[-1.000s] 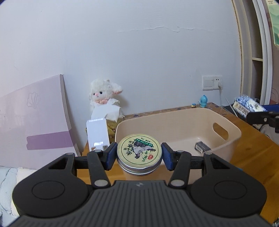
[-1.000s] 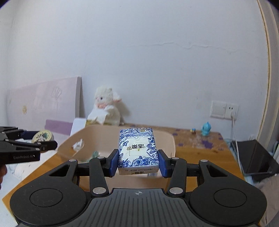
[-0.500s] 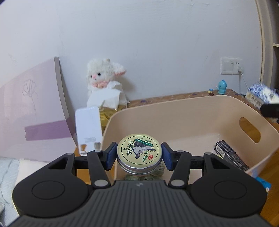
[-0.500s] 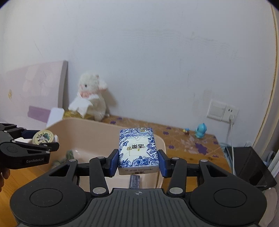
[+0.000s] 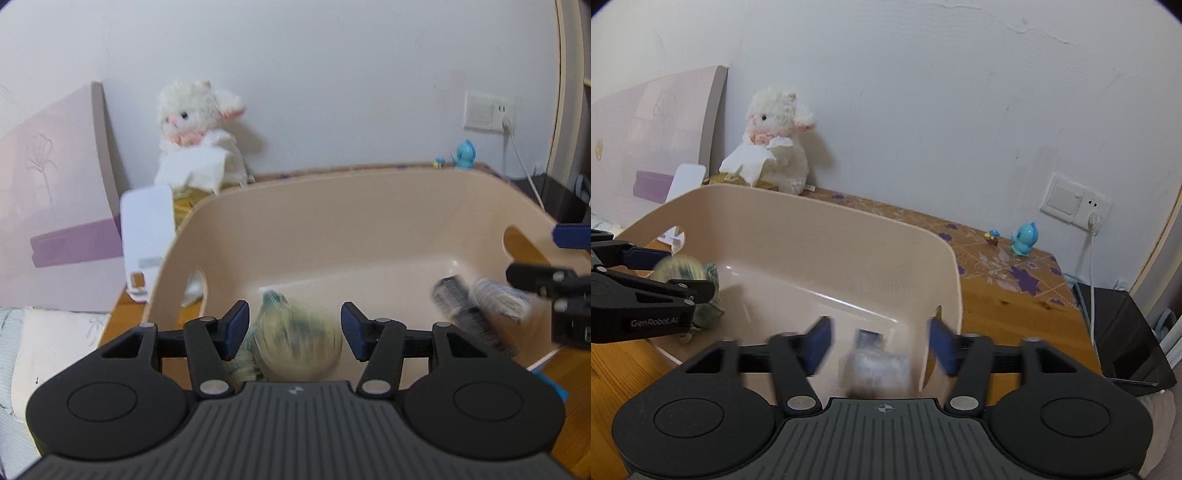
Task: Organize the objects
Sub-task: 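Lift both items over the basket and open both tools to release them, then grasp the black star box with the left tool while the right tool grasps the white medicine box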
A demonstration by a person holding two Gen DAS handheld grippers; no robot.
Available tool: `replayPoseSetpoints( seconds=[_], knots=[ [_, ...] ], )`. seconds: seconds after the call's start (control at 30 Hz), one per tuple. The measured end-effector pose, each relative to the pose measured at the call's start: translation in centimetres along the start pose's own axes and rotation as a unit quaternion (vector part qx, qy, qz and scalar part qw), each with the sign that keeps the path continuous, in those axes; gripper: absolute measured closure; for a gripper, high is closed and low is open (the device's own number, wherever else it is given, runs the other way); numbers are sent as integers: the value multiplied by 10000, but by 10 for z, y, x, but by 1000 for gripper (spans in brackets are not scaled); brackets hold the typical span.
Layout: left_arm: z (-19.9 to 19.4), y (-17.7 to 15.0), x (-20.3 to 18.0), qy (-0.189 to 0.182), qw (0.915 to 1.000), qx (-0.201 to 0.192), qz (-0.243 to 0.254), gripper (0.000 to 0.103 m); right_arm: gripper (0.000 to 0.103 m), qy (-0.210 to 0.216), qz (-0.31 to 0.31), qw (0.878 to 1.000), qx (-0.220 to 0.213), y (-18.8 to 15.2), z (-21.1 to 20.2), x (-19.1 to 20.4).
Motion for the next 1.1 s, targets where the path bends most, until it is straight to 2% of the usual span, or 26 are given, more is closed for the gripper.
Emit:
replayPoseSetpoints(
  seconds=[0.03,0.13,0.2,0.27,0.37,0.53,0.6,0.63,0.7,0.83,1.1],
  knots=[
    [-5,2,3,35,10000,-67,-23,29,29,14,-1,10000,-74,1,-5,0],
    [-19,6,12,-1,9996,-213,-163,18,26,15,-4,9997,-232,4,-21,1],
    [-25,6,16,-20,9995,-211,-215,17,23,41,21,9994,-342,5,-34,2],
    [-33,4,19,7,9996,-221,-190,15,14,81,44,9991,-410,5,-46,3],
    [-44,-2,22,58,9995,-252,-154,13,7,140,57,9986,-511,0,-63,7],
    [-63,-21,31,92,9994,-256,-229,10,0,183,66,9985,-509,-18,-85,11],
    [-72,-27,39,132,9985,-343,-405,9,0,190,102,9986,-481,-26,-90,12],
    [-75,-29,43,121,9984,-294,-475,4,0,203,129,9987,-459,-31,-91,12],
    [-77,-35,47,67,9985,-152,-515,4,0,254,189,9987,-399,-40,-94,13],
    [-85,-51,50,163,9990,-164,-380,4,0,365,258,9987,-250,-62,-93,19],
    [-82,-87,47,123,9998,87,-130,4,0,627,327,9975,47,-99,-83,42]
  ],
)
Point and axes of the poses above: each gripper's, at about its wrist camera, not at the fingertips, and z roughly the way its jaws point, x to its left, y to its top, the point moved 1 cm from there along z, roughly the way its jaws point, and after that the axes turned 11 degrees about y, right-handed, at the moved point
